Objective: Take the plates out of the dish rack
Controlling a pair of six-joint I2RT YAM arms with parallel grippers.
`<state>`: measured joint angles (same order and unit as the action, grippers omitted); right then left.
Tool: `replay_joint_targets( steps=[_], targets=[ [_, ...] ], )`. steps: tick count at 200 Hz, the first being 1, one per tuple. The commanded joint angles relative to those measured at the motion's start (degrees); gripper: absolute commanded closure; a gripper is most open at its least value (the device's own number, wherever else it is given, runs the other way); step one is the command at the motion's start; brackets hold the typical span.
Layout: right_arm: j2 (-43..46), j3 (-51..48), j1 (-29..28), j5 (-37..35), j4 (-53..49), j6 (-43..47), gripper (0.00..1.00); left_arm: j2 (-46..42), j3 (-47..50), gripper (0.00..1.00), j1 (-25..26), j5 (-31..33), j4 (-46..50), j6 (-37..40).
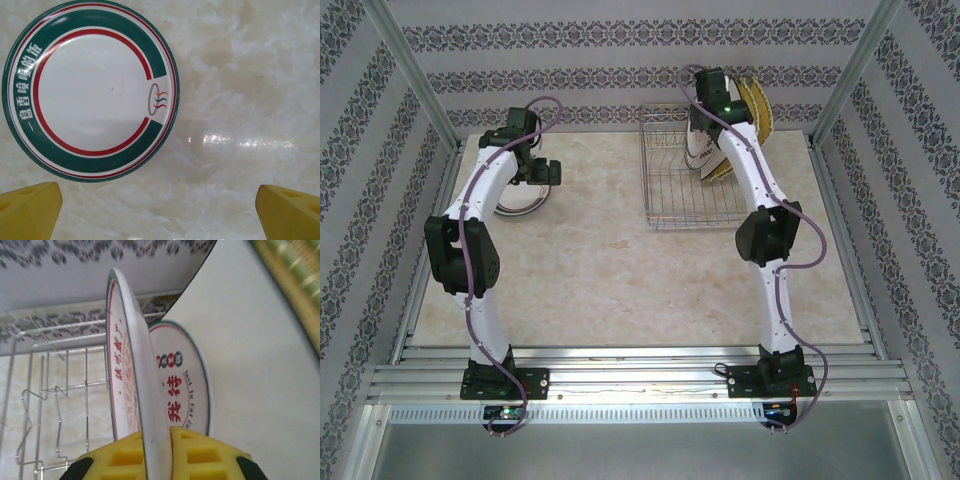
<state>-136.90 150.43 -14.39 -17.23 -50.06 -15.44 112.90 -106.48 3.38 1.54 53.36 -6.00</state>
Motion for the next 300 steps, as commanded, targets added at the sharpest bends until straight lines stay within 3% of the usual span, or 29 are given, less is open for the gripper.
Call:
replay_joint_targets(
  steps=[1, 61, 106, 125, 153, 184, 210, 237, 279, 300],
  targets=[
    [6.5, -0.2, -1.6, -0.7, 0.3, 1.2, 1.0, -1.7, 1.0, 0.0, 0.6, -0.6, -0.1, 0.3],
    [17.4, -9.4, -2.7, -1.5, 1.6, 2.4, 1.0, -2.7, 2.0, 0.0, 0.5, -0.9, -0.4, -0.1],
    [26.2, -23.5, -4.1, 4.4, 6.3, 1.5, 1.0, -3.7, 3.0, 0.0, 0.5, -1.0, -0.7, -0.2],
    [31.5, -34.3, -4.1, 11.8, 13.4, -0.8, 1.0, -3.9, 3.4, 0.0, 0.6, -1.5, -1.0, -0.4],
    [38.0, -49.3, -2.8, 28.4, 26.3, -6.6, 1.0, -3.9, 3.7, 0.0, 0.5, -1.8, -0.9, -0.3],
    [40.8, -62.8, -1.6, 45.3, 43.7, -17.0, 1.0, -4.1, 3.6, 0.0, 0.5, -2.0, -1.2, -0.4],
    [40.2, -70.6, -0.7, 53.3, 56.9, -25.4, 1.0, -4.2, 3.7, 0.0, 0.5, -2.4, -1.2, -0.3],
    [37.9, -74.8, -0.4, 57.3, 66.9, -31.8, 1.0, -4.3, 3.6, 0.0, 0.5, -2.4, -1.2, -0.2],
    [36.0, -75.4, -0.4, 55.7, 65.2, -30.1, 1.0, -4.7, 3.8, 0.0, 0.6, -2.7, -1.4, -0.2],
    [35.3, -75.5, -0.4, 56.0, 65.5, -30.3, 1.0, -7.1, 6.3, 0.0, 0.4, -7.7, -5.7, -0.5]
  ],
)
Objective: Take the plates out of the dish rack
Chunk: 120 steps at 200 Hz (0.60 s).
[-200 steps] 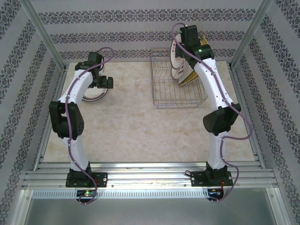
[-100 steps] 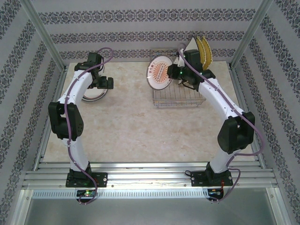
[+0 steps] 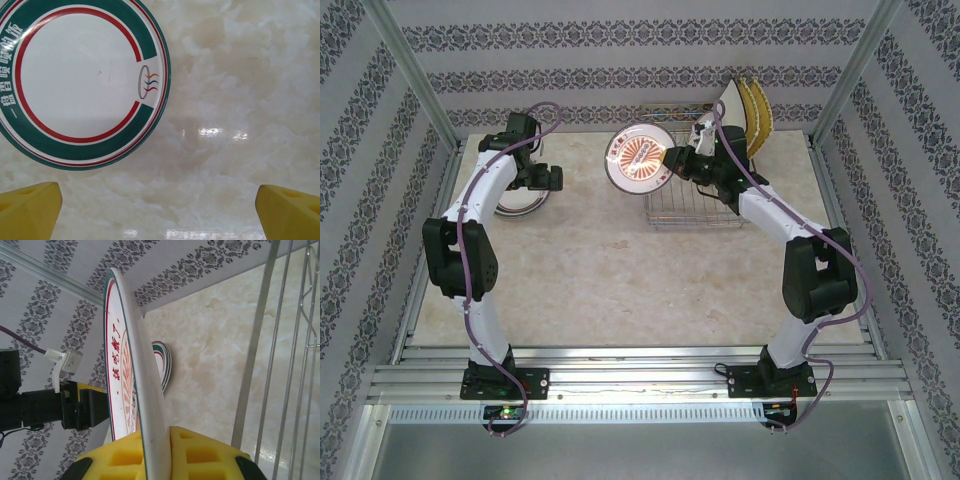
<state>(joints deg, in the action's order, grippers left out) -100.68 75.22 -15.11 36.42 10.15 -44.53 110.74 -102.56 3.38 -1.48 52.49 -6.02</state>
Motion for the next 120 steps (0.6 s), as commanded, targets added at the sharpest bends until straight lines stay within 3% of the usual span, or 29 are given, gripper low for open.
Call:
replay_joint_targets(
  steps=[1, 39, 76, 120],
  targets=[
    [-1.0, -0.3, 0.4, 2.4, 5.3, -1.2, 1.0, -5.1, 2.7, 0.0, 0.4, -5.2, -5.2, -0.5],
    [-2.5, 0.1, 0.3, 3.8, 6.3, -2.3, 1.0, -13.1, 12.8, 0.0, -2.5, -25.7, -22.3, -6.3],
    [-5.2, 2.7, -0.9, 9.1, 8.0, -4.0, 1.0, -13.7, 18.0, 0.0, -4.2, -42.4, -34.8, -13.7],
    [-9.7, 6.4, -3.4, 12.2, 12.3, -8.6, 1.0, -11.5, 22.4, 0.01, -3.2, -49.1, -46.2, -21.2]
  ],
)
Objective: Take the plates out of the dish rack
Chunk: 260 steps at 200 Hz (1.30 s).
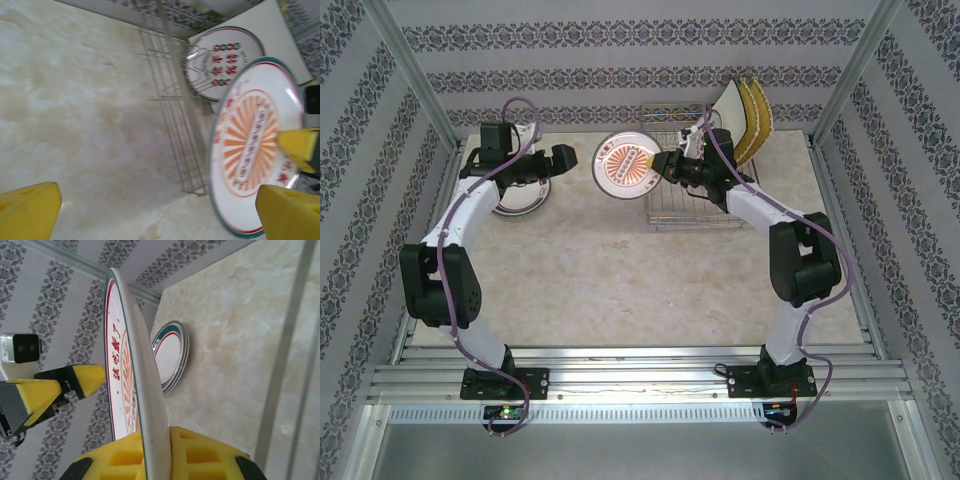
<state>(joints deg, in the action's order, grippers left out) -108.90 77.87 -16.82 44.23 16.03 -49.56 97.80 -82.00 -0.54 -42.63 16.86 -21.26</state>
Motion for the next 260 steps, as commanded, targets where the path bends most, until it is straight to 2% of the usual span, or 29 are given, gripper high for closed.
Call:
replay_joint_targets(
  steps=[1, 27, 94, 113, 126, 147, 163, 175, 186, 204, 208, 210, 240, 248, 260],
  targets=[
    [-1.6, 3.9, -1.7, 4.4, 6.3, -3.6, 1.0, 1.5, 1.9, 0.01, 0.8, -8.0, -10.8, -6.2],
    [-3.6, 6.8, -3.0, 4.9, 7.2, -4.9, 1.0, 2.3, 2.7, 0.05, 1.7, -9.3, -13.3, -8.1],
    [-7.5, 12.4, -4.5, 6.1, 8.8, -7.9, 1.0, 3.4, 2.8, 0.3, 1.7, -10.5, -13.3, -8.5],
    [-8.2, 13.4, -4.7, 6.4, 8.5, -7.9, 1.0, 3.4, 2.7, 0.48, 1.7, -10.8, -13.6, -8.9],
    [-8.3, 13.8, -4.8, 6.4, 8.2, -7.9, 1.0, 3.5, 2.8, 0.65, 1.7, -11.4, -14.3, -9.4],
    [-8.7, 14.3, -4.9, 6.5, 8.0, -7.9, 1.0, 4.2, 2.3, 0.99, 1.6, -11.7, -14.2, -9.8],
    [-8.9, 14.8, -4.9, 6.7, 7.3, -7.7, 1.0, 4.5, 2.4, 1.0, 1.7, -11.9, -15.0, -10.4],
    [-8.8, 15.5, -4.7, 6.6, 5.4, -6.4, 0.86, 4.7, 2.3, 1.0, 1.6, -12.1, -15.3, -10.7],
    [-8.5, 16.0, -4.2, 6.4, 3.4, -5.1, 0.69, 4.6, 2.3, 1.0, 1.6, -12.0, -15.4, -10.9],
    [-7.5, 16.8, -3.2, 6.2, -0.2, -2.9, 0.24, 4.3, 2.4, 1.0, 1.1, -11.5, -15.9, -11.5],
    [-7.3, 16.8, -2.8, 6.0, -0.9, -2.4, 0.08, 4.2, 2.6, 1.0, 0.9, -11.4, -16.3, -11.9],
    [-7.1, 16.8, -2.6, 5.9, -1.2, -2.2, 0.03, 4.2, 2.7, 1.0, 0.7, -11.4, -16.5, -12.0],
    [-3.4, 15.3, 0.5, 3.5, -6.3, 2.1, 0.02, 3.2, 4.0, 1.0, -2.7, -11.8, -19.3, -14.4],
    [-2.4, 15.9, 1.3, 2.2, -10.4, 4.7, 0.02, 2.8, 4.5, 1.0, -4.0, -11.5, -19.8, -15.0],
    [-0.7, 18.0, 2.0, -4.4, -22.2, 12.2, 0.02, 2.2, 5.4, 1.0, -6.4, -10.9, -20.4, -15.9]
  ],
)
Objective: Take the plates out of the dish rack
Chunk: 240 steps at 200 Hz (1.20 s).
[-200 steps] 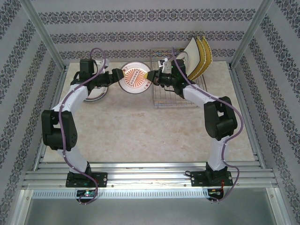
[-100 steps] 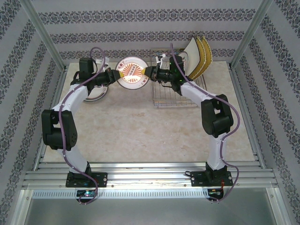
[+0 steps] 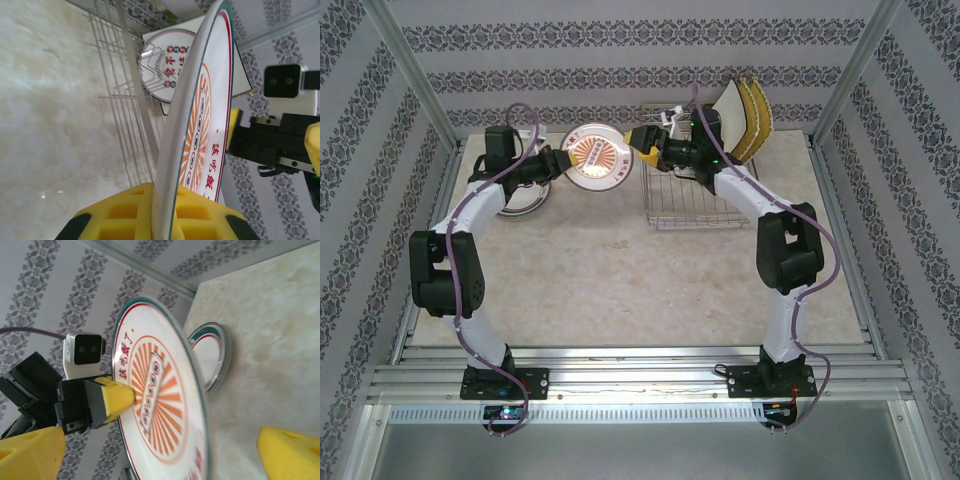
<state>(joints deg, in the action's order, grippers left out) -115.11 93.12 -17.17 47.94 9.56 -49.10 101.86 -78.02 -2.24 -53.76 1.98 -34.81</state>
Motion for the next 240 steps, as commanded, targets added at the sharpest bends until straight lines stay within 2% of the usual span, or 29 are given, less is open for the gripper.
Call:
replay_joint_targets(
  steps=[1, 22, 34, 48, 65, 127, 240],
  targets=[
    [5.6, 3.0, 2.4, -8.8, -16.3, 12.4, 0.02, -2.0, 1.5, 1.0, -4.9, 0.3, -5.5, -2.3],
    [6.8, 9.3, 2.5, -25.8, -36.1, 23.3, 0.02, -3.2, 3.8, 1.0, -8.6, 3.5, -5.0, -2.4],
    [6.4, 12.5, 2.2, -35.0, -43.2, 27.4, 0.02, -3.8, 5.2, 1.0, -10.3, 5.9, -4.6, -2.1],
    [5.8, 15.0, 2.1, -41.8, -47.8, 30.2, 0.02, -4.3, 6.6, 1.0, -11.8, 9.1, -3.9, -1.5],
    [5.6, 16.5, 2.2, -46.3, -50.6, 32.1, 0.02, -4.2, 8.3, 1.0, -13.4, 11.7, -4.5, -1.6],
    [4.5, 18.7, 2.1, -52.3, -54.5, 34.8, 0.02, -0.3, 9.0, 1.0, -17.8, 18.9, -3.1, 0.2],
    [0.6, 22.5, 2.3, -50.3, -56.3, 35.3, 0.02, 7.9, 9.2, 1.0, -19.5, 24.9, -2.7, 3.4]
  ],
)
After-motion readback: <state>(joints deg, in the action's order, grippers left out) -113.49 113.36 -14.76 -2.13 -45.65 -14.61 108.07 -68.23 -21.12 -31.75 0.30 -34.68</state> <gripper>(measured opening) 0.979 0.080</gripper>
